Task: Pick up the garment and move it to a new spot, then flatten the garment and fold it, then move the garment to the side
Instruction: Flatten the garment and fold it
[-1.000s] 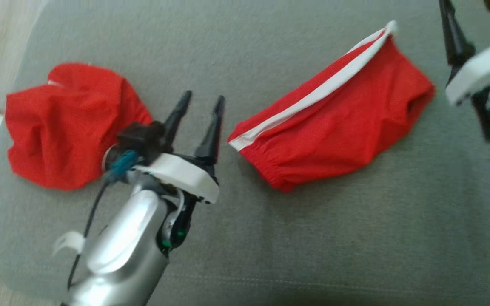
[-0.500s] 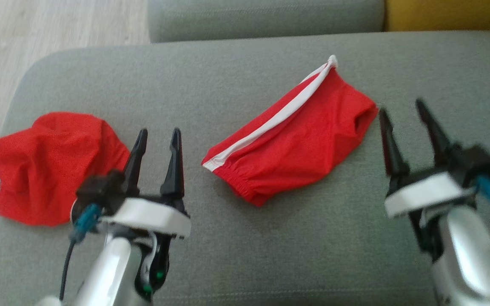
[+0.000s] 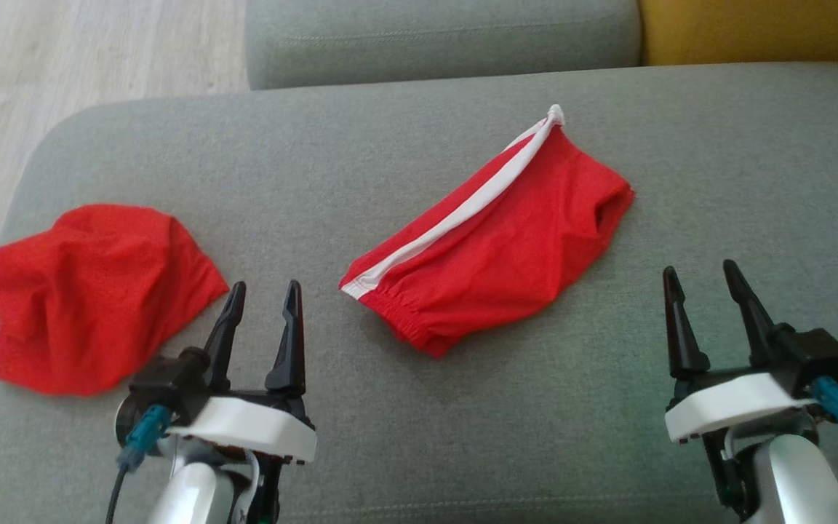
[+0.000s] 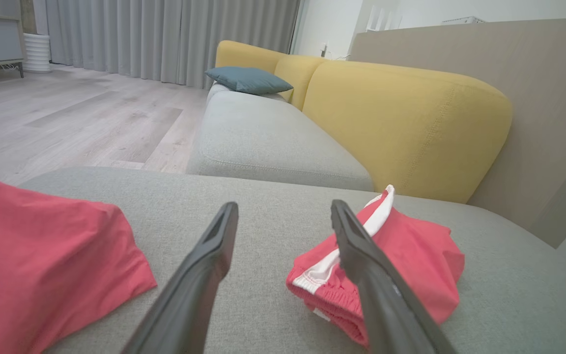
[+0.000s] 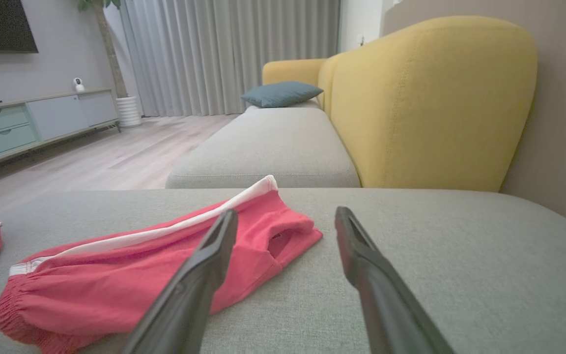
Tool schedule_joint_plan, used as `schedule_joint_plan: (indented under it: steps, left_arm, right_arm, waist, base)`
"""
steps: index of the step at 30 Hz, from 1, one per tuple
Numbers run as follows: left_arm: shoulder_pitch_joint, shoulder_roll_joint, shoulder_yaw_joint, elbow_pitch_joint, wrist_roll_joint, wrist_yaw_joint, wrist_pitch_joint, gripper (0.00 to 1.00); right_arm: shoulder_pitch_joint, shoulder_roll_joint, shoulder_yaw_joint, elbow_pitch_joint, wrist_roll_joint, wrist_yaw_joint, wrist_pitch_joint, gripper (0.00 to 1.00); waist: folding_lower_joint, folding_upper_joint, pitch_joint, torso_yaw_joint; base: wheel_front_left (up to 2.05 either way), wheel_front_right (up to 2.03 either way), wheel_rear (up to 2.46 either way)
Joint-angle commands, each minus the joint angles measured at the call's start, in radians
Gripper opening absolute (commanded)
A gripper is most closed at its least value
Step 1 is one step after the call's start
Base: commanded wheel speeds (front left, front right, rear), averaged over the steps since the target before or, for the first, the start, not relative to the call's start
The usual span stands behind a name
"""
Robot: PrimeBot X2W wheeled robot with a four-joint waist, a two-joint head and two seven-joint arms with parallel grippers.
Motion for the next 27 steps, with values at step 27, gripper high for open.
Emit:
schedule_joint_plan:
  steps: [27]
  left_arm:
    - [-0.137, -0.004, -0.033, -0.012, -0.015, -0.021, -0.012, 1.00]
  right_arm:
    - [-0.505, 0.003, -0.351, 0.483, 0.335, 0.007, 0.297, 1.00]
  waist:
    - [0.0000, -0.0001, 0.157, 0.244]
  base:
    - [0.00, 0.00, 0.00]
